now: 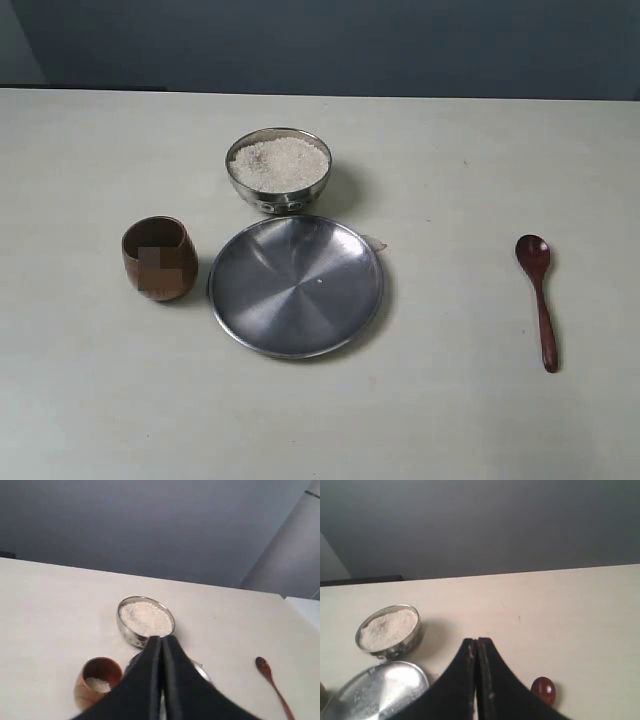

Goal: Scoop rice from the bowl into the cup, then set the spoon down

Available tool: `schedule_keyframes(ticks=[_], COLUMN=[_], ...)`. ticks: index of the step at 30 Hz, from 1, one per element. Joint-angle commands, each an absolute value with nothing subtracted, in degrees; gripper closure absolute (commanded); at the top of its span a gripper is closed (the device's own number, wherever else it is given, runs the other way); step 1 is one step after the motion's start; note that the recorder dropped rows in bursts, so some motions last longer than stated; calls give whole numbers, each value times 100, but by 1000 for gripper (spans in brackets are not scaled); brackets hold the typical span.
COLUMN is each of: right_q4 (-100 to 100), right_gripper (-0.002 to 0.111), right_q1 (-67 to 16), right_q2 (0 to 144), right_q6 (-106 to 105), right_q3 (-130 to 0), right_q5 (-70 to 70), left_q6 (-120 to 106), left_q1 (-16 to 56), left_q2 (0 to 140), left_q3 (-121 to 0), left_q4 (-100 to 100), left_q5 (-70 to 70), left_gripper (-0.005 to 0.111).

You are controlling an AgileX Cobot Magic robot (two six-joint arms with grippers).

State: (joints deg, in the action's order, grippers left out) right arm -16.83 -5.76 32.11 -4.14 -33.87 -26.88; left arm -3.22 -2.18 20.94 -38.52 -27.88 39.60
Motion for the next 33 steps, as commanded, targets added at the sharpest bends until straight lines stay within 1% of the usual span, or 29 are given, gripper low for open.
schedule_keyframes(ticks=[1, 10, 16, 21, 33], right_q4=[-1406, -1364, -1435, -1445, -1306], right_gripper=[109, 109, 109, 109, 109], right_q1=[-731, -746, -746, -746, -746], right_q2=[3470, 4885, 6035, 6886, 8207], right_q6=[-563, -743, -743, -743, -575], right_q3=[-3571, -4096, -4382, -4380, -4380], right_q5=[-3039, -3868, -4077, -4087, -4187], left_q6=[-348, -60, 0, 0, 0], left_q1=[-231, -231, -231, -231, -231], left_q2=[2765, 3871, 4313, 4551, 4599], left_q3=[-4318, -4456, -4456, -4328, -4169], left_q4=[-1964, -463, -479, -479, -535], left_q5=[4357, 4343, 4022, 3770, 3713], left_gripper=[106, 106, 106, 106, 106])
